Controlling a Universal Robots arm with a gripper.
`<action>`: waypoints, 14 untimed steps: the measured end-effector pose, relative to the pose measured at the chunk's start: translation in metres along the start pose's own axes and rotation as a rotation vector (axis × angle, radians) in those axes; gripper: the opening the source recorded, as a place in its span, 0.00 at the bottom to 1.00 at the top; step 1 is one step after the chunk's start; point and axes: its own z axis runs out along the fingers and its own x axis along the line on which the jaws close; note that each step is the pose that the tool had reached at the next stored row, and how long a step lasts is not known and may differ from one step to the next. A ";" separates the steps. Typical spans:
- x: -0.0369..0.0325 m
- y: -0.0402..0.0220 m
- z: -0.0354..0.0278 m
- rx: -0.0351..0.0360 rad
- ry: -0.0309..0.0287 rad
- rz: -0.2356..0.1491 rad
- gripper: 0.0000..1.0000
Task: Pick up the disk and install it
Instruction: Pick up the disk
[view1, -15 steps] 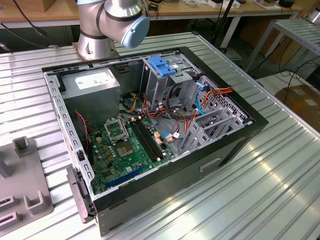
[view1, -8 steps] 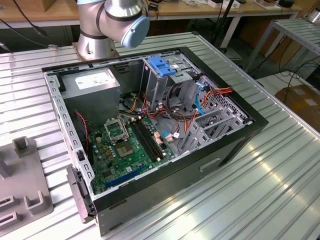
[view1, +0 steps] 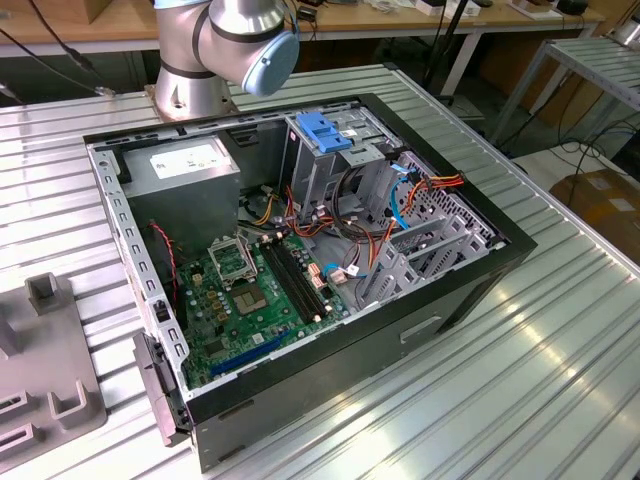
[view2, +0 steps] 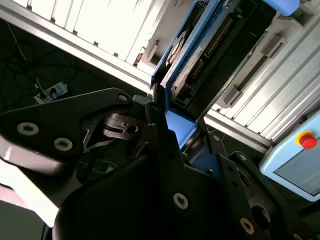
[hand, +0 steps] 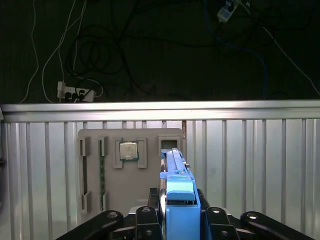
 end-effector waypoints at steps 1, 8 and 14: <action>0.0000 0.0000 -0.0010 0.0001 0.0000 0.000 0.37; 0.0002 0.0000 -0.0096 0.0001 0.0000 0.000 0.37; 0.0003 -0.0001 -0.0187 0.0001 0.0001 0.000 0.37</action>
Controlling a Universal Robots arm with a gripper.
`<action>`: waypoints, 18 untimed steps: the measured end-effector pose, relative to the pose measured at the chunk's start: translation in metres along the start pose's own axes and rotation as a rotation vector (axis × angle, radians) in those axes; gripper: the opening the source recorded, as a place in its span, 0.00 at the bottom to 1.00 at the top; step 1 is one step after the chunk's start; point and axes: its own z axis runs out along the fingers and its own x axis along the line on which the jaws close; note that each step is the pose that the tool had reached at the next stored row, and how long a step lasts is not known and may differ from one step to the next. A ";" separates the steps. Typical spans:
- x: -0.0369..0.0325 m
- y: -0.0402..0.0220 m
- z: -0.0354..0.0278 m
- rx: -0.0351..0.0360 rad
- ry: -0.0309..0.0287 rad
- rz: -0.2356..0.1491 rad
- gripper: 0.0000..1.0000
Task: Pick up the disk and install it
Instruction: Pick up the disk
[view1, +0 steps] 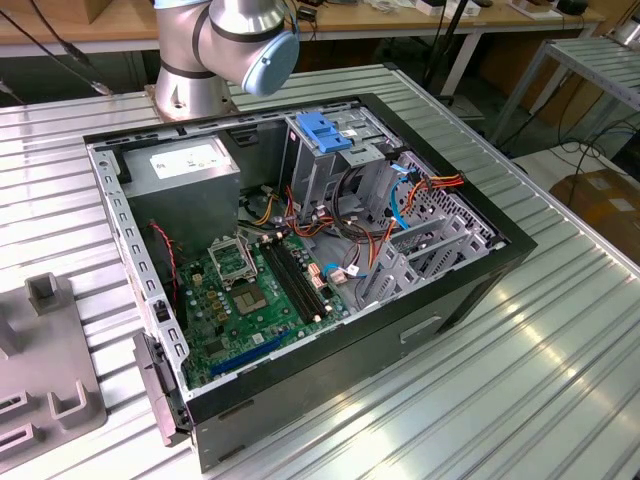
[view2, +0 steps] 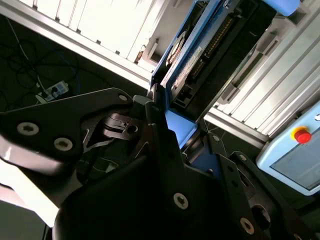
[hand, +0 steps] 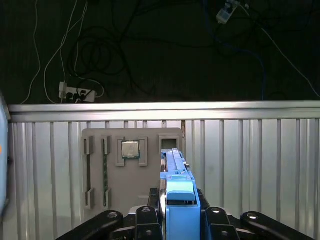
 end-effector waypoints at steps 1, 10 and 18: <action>0.0000 0.0000 -0.0016 -0.0001 0.0001 0.000 0.37; 0.0002 -0.0001 -0.0148 -0.0001 0.0000 0.000 0.37; 0.0004 -0.0001 -0.0258 0.0000 -0.0001 0.000 0.37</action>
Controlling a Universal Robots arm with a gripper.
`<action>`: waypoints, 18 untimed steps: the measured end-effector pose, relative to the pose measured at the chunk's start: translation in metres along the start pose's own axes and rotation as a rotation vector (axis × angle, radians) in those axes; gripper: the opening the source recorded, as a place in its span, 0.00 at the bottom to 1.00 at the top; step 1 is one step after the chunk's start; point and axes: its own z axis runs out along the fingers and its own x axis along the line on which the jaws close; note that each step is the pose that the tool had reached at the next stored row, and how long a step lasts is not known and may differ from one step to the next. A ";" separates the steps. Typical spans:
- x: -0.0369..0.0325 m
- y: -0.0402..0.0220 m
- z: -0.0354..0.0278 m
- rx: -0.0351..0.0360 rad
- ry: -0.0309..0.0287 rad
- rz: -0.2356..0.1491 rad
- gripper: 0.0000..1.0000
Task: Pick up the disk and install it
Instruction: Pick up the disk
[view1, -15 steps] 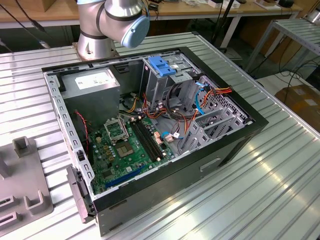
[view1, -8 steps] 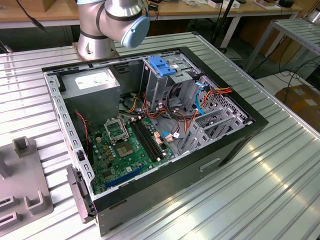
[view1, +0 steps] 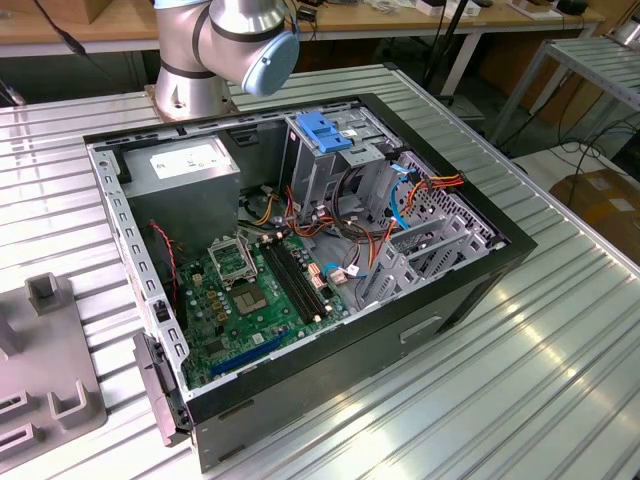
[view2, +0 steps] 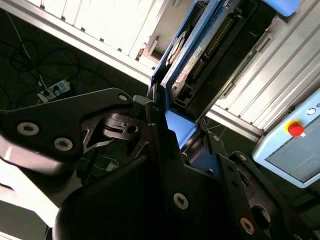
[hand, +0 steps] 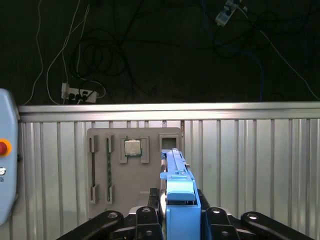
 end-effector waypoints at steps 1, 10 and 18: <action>0.0000 0.0000 -0.0011 0.0000 0.0001 0.000 0.37; 0.0001 -0.0001 -0.0099 0.0000 0.0001 0.000 0.37; 0.0003 -0.0001 -0.0180 0.0000 0.0001 0.000 0.37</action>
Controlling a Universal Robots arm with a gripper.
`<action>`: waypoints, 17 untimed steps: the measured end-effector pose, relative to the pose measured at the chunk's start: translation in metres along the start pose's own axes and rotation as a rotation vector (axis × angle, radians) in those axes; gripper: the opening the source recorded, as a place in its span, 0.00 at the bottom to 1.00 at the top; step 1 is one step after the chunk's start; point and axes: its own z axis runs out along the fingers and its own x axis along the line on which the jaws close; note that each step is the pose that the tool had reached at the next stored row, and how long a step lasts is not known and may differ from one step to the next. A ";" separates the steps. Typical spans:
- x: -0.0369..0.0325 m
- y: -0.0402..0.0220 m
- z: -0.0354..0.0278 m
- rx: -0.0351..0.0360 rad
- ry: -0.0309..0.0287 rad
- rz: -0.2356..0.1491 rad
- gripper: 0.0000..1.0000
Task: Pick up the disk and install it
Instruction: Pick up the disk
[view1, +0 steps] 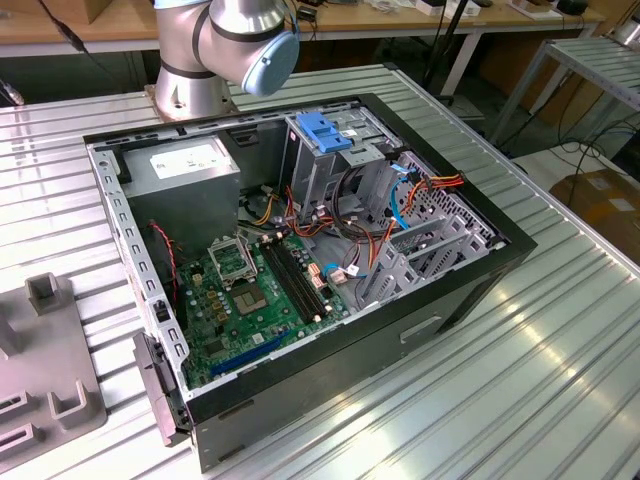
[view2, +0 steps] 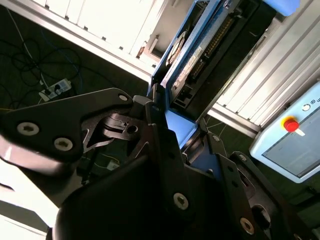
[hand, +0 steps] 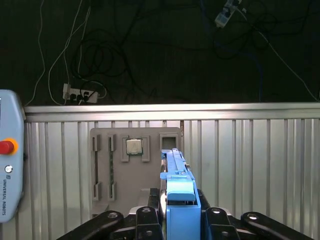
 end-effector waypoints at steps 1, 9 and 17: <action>0.0000 0.0000 -0.0011 -0.0001 0.0000 0.000 0.37; 0.0002 -0.0001 -0.0121 -0.0001 0.0000 0.000 0.37; 0.0005 -0.0001 -0.0298 0.0001 0.0000 0.000 0.37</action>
